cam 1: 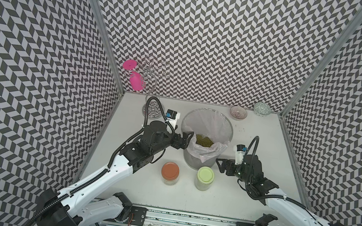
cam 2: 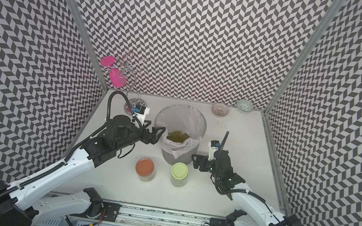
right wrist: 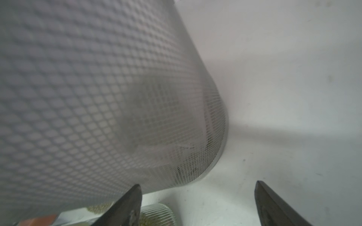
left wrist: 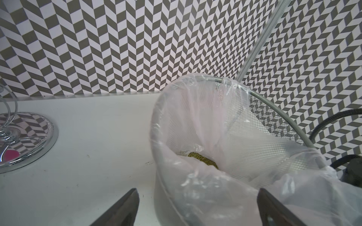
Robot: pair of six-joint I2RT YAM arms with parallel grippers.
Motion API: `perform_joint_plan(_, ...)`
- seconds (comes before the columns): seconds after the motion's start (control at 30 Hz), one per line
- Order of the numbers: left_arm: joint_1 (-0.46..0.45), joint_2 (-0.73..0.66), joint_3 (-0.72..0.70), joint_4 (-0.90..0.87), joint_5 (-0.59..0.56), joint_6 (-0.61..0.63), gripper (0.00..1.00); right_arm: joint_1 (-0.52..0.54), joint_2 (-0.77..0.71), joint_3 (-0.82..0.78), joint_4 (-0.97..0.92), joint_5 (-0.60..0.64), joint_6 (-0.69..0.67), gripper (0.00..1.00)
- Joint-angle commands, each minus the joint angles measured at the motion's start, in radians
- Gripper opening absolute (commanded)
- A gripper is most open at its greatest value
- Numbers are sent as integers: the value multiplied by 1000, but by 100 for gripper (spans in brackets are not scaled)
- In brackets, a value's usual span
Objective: Empty moldy mung beans from jars
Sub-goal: Move the trash bin to the center of the board.
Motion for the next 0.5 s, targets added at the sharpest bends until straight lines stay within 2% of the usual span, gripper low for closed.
perform_joint_plan(0.0,-7,-24,20,-23,7,-28,95,11,74,14,250,-69,73,88)
perform_joint_plan(0.3,-19,-40,45,-37,32,17,95,24,400,244,392,-144,105,88)
perform_joint_plan(0.47,-22,-40,59,-39,33,53,95,27,589,448,359,-171,64,88)
